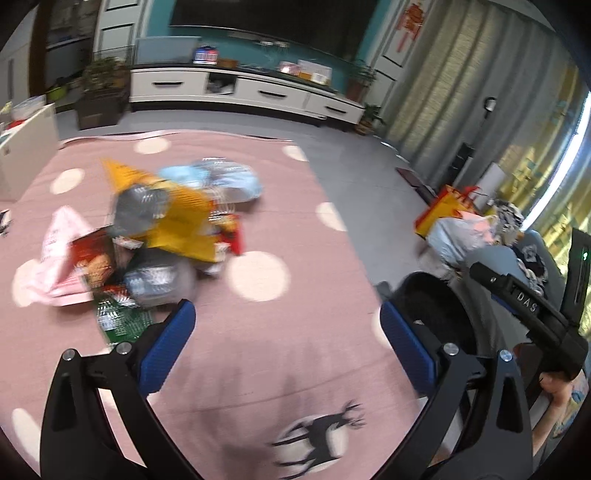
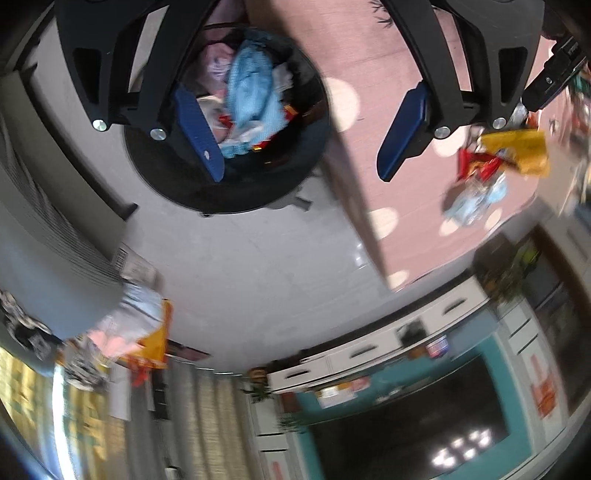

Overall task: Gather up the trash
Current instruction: 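Move both tools back from the bin toward the trash pile, then grasp the wafer snack bag with the left tool while the right tool grasps a clear plastic bag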

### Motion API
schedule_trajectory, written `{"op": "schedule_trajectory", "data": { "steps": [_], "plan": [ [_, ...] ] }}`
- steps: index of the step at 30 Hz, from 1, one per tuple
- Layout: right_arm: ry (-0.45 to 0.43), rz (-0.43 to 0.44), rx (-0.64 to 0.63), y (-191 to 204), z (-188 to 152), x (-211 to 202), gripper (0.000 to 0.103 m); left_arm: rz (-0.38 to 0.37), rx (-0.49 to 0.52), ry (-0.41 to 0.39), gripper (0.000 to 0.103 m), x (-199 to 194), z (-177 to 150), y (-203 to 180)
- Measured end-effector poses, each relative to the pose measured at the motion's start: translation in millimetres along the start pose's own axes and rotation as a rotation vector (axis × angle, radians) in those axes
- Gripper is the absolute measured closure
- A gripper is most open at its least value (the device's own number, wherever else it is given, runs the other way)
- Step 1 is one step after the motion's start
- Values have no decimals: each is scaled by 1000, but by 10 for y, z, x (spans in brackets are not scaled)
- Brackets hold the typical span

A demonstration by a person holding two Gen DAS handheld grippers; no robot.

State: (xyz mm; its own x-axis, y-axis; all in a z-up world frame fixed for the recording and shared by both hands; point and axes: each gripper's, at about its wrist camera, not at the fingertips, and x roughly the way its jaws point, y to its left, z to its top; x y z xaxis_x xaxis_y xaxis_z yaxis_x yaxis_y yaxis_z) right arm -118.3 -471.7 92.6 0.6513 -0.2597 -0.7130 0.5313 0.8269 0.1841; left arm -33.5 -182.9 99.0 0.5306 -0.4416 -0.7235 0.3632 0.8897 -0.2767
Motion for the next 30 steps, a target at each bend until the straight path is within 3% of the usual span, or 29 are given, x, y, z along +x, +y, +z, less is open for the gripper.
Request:
{"op": "schedule_trajectory", "data": {
  "steps": [11,14,21,25,30],
  "plan": [
    [69,85,-175,844,-219,292,15,135,-144,-2,3,-247,-366,1072],
    [75,121,-206,1036,-294,335,15,161,-225,4,4,-272,-461,1379],
    [117,202,-262,1480,-515,406,8,116,-286,29,7,-190,-601,1695],
    [154,293,-267,1778,-600,401,8,76,-316,29,18,-49,-537,1758],
    [217,397,-282,2208,-705,432,8,14,-345,30,24,125,-377,1821]
  ]
}}
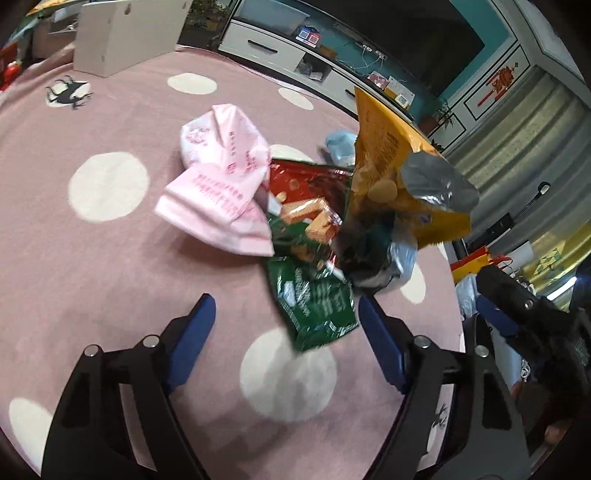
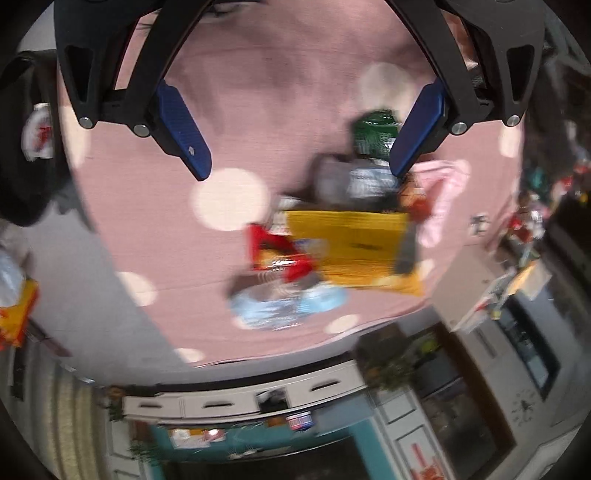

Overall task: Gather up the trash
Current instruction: 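Grasp the wafer snack bag with the left tool while the right tool grasps a clear plastic bag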

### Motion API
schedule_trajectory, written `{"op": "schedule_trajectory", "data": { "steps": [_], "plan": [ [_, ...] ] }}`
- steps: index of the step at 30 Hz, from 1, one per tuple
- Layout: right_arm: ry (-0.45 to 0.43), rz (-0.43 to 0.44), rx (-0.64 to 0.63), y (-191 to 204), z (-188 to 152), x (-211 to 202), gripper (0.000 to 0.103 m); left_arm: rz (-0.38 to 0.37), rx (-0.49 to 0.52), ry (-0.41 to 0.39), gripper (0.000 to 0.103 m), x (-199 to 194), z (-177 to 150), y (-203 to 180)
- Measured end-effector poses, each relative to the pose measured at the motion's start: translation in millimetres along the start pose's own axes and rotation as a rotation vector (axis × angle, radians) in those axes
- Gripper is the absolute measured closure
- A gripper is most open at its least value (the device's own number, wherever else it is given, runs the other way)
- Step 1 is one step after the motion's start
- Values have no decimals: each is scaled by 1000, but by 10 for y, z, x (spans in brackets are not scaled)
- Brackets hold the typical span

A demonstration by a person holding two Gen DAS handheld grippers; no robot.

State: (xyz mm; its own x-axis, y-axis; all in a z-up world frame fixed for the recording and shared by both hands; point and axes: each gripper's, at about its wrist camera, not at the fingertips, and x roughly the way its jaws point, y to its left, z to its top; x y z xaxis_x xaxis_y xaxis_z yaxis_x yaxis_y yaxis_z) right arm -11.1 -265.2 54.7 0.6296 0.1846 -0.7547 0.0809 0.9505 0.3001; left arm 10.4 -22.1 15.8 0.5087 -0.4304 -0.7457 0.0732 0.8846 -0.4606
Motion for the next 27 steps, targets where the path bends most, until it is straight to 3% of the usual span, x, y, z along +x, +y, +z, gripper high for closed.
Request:
{"op": "schedule_trajectory", "data": {
  "steps": [2,8,16,18,21,25,27],
  "plan": [
    [34,38,-2,138,67,114,8,-8,8,4,24,60,59,-28],
    [75,-14,-20,339,239,429,23,-8,15,44,24,261,174,-74],
    [139,-3,-48,428,275,730,24,-17,45,47,24,396,257,-104],
    [152,-13,-51,431,275,797,27,-14,45,41,29,419,282,-111],
    [177,-11,-48,393,251,870,35,-26,40,42,47,440,278,-105],
    [170,-1,-56,345,212,843,42,-70,32,35,51,503,288,-78],
    [170,9,-55,316,194,804,44,-86,20,53,63,507,247,-53]
  ]
}}
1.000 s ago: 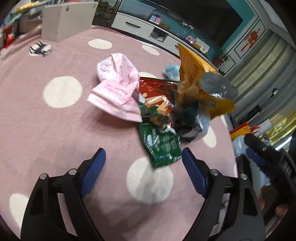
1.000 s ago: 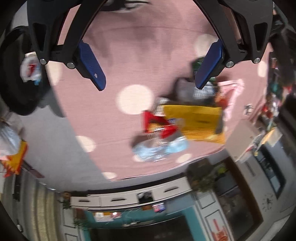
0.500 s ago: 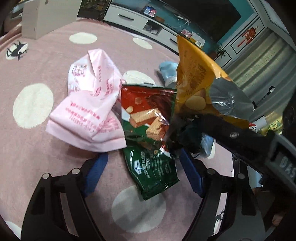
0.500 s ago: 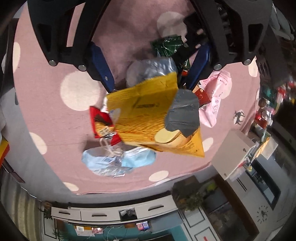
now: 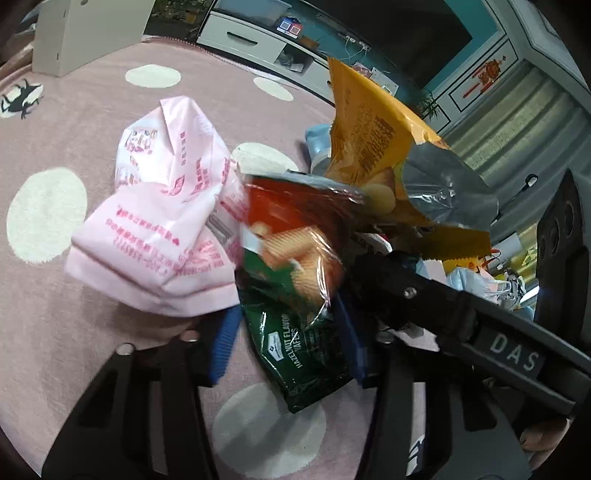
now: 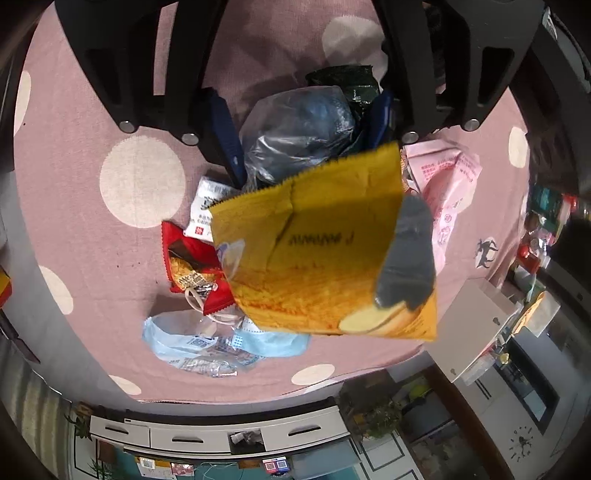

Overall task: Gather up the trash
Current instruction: 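Grasp the wafer snack bag with the left tool while the right tool grasps a clear plastic bag, then carry the wafer bag and clear bag in both tools over the black bin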

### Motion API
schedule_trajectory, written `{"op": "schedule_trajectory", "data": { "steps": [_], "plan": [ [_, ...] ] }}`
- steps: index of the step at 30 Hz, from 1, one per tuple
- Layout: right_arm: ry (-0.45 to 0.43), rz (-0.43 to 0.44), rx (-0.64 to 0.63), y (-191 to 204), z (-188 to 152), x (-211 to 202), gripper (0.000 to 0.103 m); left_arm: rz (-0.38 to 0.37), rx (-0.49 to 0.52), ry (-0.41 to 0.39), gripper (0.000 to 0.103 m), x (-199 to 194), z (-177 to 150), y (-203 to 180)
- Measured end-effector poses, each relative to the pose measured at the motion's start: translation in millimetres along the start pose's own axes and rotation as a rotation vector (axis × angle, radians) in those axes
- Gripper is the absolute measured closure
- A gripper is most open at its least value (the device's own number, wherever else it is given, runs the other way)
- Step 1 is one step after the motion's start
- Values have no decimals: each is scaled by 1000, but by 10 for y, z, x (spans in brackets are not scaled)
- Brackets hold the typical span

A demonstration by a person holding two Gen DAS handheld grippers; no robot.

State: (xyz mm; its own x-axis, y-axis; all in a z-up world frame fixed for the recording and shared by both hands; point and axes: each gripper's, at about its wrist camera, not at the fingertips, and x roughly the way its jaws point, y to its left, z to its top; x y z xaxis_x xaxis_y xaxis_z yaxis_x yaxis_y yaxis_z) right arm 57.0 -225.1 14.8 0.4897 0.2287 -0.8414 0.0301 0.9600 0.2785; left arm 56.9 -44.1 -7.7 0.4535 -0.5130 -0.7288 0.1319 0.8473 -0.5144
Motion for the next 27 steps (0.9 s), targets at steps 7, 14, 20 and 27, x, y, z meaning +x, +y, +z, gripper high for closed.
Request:
{"op": "schedule_trajectory", "data": {
  "steps": [7,14,20,27],
  "plan": [
    [12,35,1,-79,-124,-152,49,13,7,11,71,-68,-162,-105],
    [-47,31,12,-225,-287,-522,49,40,28,-17,71,-297,-328,-258],
    [-124,-26,17,-379,-463,-851,49,35,59,-50,70,-502,-460,-457],
    [-199,-30,61,-620,-543,-1125,49,39,64,-34,70,-506,-618,-651]
  ]
}}
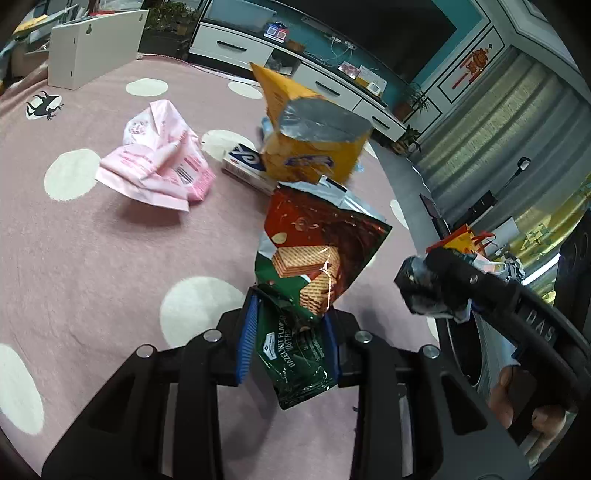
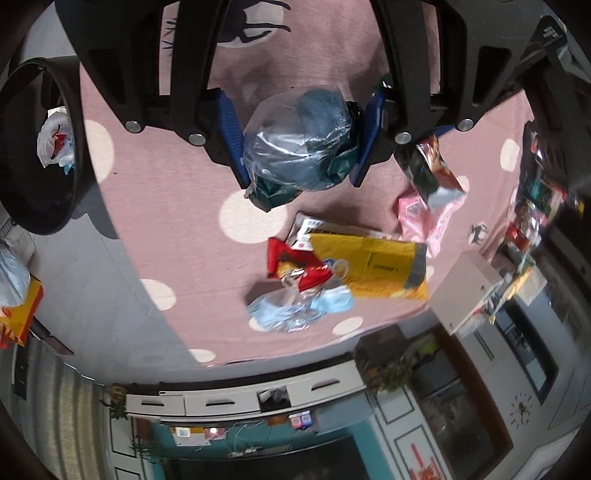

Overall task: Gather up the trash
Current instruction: 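Carry the wafer bag and clear bag in both tools over the black bin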

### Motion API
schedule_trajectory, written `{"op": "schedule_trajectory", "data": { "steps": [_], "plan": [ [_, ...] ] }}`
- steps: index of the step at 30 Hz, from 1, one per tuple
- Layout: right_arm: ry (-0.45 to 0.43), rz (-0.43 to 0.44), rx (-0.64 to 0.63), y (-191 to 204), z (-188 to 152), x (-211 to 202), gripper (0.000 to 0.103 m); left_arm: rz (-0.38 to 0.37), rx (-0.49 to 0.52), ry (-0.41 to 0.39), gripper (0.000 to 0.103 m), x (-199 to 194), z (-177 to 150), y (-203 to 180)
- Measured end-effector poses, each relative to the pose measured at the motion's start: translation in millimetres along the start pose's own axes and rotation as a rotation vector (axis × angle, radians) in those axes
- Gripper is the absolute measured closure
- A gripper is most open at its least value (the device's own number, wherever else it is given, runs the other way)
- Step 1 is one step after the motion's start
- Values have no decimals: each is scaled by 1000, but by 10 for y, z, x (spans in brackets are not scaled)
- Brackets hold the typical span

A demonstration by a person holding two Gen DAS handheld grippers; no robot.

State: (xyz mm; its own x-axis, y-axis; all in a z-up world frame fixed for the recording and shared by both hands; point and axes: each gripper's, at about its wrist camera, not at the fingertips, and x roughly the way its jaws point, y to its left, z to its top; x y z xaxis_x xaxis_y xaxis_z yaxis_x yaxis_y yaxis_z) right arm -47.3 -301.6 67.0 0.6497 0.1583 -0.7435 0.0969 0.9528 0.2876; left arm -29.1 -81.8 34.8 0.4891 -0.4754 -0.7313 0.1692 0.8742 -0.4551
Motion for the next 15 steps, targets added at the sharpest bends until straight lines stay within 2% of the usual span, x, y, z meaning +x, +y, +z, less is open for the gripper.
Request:
{"op": "schedule_trajectory", "data": {
  "steps": [9,15],
  "plan": [
    [-75,-11,33,-179,48,-279,49,-4,70,-34,69,-173,-34,-421],
    [-103,-18,42,-269,65,-387,49,34,148,-62,69,-198,-66,-731]
  ]
}}
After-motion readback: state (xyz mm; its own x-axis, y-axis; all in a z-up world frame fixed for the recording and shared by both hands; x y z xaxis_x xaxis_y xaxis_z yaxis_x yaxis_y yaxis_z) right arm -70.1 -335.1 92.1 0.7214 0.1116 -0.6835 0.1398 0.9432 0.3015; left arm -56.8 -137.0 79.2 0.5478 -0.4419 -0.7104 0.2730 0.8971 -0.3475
